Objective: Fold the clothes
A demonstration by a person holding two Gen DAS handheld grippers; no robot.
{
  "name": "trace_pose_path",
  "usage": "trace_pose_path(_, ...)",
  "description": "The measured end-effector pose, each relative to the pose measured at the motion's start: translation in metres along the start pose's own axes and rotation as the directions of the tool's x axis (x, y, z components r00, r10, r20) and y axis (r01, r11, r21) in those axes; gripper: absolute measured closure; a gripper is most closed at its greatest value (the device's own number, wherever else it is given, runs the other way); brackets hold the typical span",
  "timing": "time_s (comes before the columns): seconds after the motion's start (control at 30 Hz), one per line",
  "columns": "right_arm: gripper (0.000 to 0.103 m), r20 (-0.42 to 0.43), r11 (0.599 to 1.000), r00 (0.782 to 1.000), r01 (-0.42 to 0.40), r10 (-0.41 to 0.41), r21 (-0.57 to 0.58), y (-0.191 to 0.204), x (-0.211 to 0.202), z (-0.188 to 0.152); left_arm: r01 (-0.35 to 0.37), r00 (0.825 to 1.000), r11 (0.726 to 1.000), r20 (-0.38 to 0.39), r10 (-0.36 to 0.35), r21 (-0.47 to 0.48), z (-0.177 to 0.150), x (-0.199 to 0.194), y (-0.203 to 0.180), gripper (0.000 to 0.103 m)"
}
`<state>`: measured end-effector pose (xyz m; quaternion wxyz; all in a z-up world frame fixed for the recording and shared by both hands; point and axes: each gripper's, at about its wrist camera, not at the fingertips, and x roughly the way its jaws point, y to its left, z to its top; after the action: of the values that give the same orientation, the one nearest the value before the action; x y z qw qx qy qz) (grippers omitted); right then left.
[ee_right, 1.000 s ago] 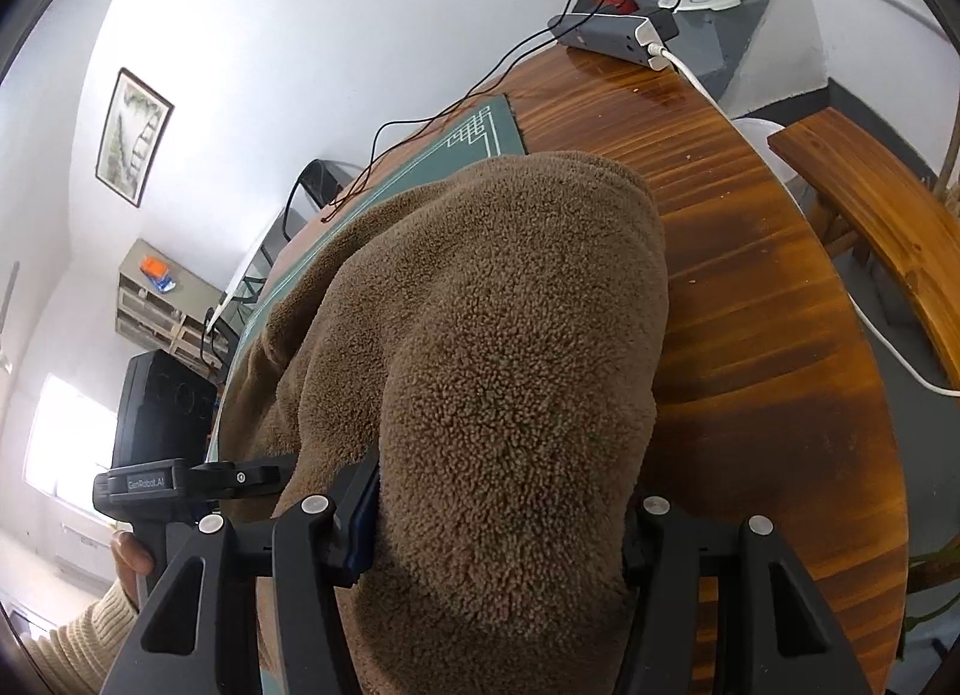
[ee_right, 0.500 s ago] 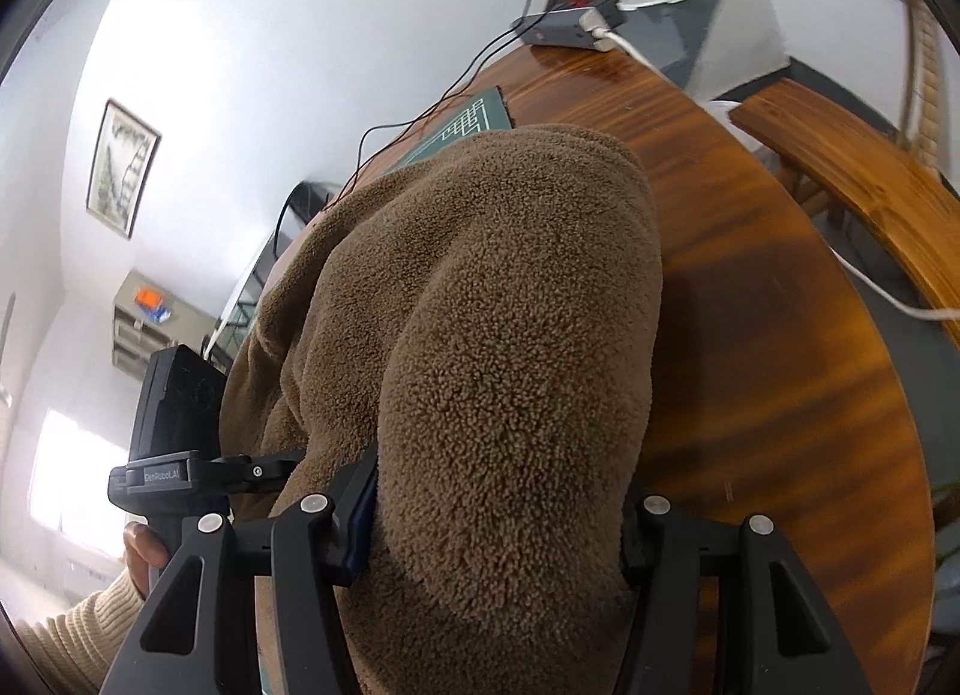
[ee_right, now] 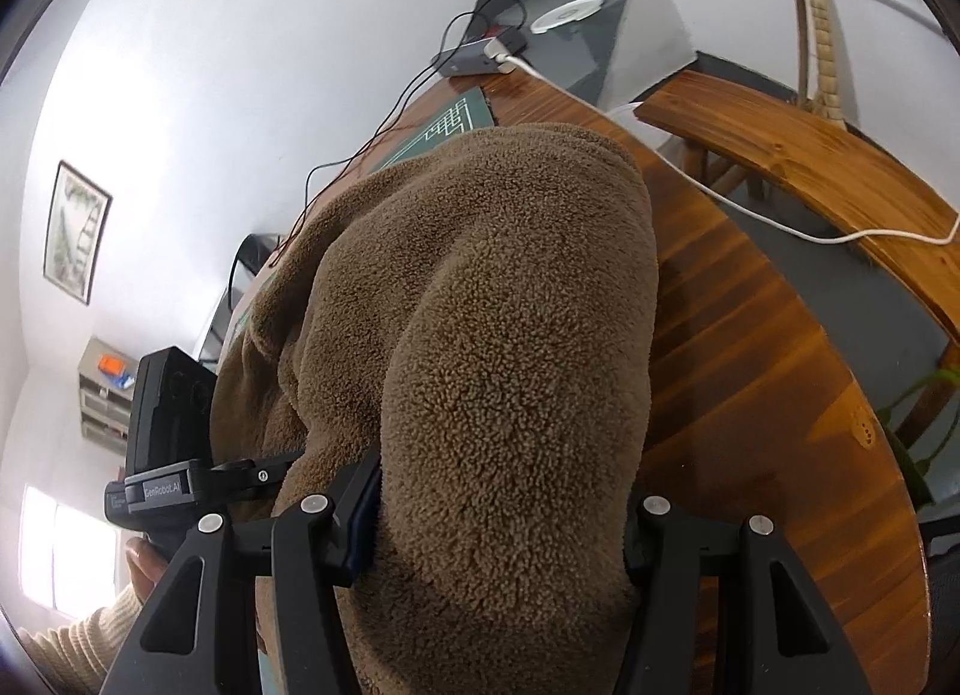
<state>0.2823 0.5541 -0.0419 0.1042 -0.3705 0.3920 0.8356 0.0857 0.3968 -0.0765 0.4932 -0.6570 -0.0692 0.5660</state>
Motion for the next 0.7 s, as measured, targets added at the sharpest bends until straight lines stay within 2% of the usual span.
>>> trace_pose_path(0.2, 0.045, 0.010, 0.998, 1.000, 0.025, -0.024, -0.059, 0.001, 0.018, 0.026, 0.019, 1.000, 0.999, 0.026, -0.018, -0.041, 0.022, -0.005, 0.009, 0.027)
trace_pose_path(0.4, 0.044, -0.001, 0.992, 1.000, 0.029, -0.029, -0.126, 0.002, 0.045, 0.064, 0.026, 0.996, 0.997, 0.086, -0.020, -0.075, 0.047, -0.013, 0.020, 0.027)
trace_pose_path(0.6, 0.044, -0.033, 0.988, 0.999, -0.003, -0.002, -0.155, 0.003, 0.057, 0.092, 0.008, 0.995, 0.993, 0.098, 0.003, -0.118, 0.064, -0.029, 0.027, 0.027)
trace_pose_path(0.7, 0.044, -0.020, 0.984, 0.999, -0.047, 0.044, -0.172, 0.011, 0.040, 0.099, -0.020, 0.991, 0.997, 0.131, 0.030, -0.073, 0.064, -0.053, 0.017, 0.030)
